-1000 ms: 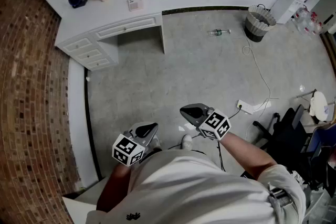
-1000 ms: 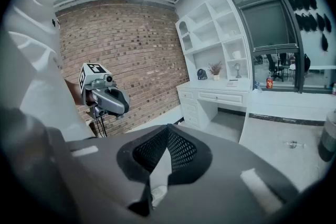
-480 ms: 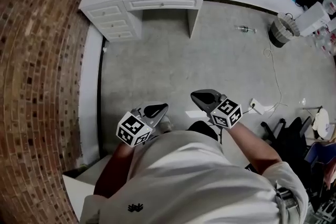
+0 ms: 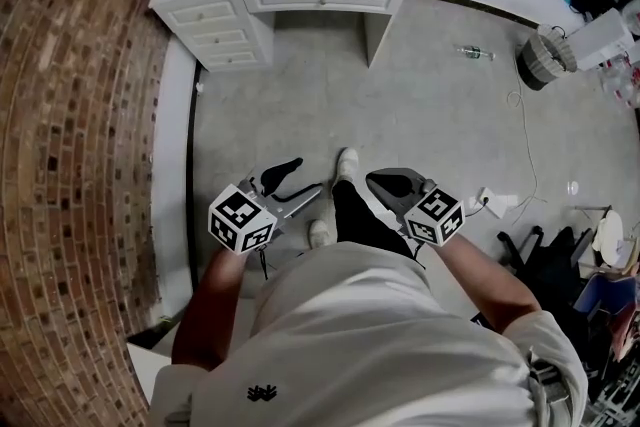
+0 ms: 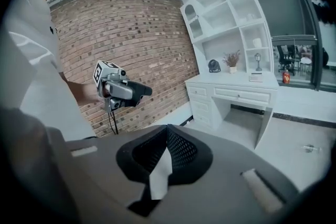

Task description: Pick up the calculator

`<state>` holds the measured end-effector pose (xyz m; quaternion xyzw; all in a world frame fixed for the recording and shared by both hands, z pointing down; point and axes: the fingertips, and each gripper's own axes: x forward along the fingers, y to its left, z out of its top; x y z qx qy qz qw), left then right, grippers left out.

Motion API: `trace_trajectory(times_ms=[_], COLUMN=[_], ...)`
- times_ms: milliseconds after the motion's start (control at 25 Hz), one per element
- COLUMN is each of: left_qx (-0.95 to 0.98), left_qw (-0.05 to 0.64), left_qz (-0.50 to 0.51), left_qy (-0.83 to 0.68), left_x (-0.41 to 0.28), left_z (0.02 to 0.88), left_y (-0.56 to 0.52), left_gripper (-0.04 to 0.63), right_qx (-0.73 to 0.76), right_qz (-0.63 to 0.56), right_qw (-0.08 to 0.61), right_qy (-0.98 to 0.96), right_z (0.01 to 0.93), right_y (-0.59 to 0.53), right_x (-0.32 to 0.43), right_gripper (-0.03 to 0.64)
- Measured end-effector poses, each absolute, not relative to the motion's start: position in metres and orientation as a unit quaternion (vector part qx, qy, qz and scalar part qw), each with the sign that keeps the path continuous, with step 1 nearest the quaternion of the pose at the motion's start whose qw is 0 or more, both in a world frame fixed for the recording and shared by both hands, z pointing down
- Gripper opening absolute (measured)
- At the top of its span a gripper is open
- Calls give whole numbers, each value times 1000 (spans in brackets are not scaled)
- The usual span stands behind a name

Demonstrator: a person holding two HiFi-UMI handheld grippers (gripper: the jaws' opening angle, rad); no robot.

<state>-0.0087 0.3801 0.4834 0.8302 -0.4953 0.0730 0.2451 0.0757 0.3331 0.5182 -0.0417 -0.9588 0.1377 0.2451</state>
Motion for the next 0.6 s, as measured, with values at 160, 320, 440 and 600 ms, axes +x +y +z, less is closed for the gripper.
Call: trace_trajectory(times_ms=[160, 320, 440, 600], left_qx=[831, 827, 825, 830], left_qw=[238, 244, 248, 247], left_qz=[86, 91, 98, 100], left_qy=[-496, -499, -498, -490], left_x=[-43, -73, -94, -111], left_z=[481, 478, 473, 468], left_y=[332, 270, 220, 154], left_gripper=[253, 253, 253, 253], right_qx=[-48, -50, -53, -55], right_qz=[134, 138, 140, 145], right_qw=[246, 243, 246, 256], right_qy=[-959, -959, -958, -954], right_z=[524, 525, 521, 525], right_y=[294, 232, 185, 127], right_x=[46, 17, -3, -17], right_gripper=[12, 12, 12, 12])
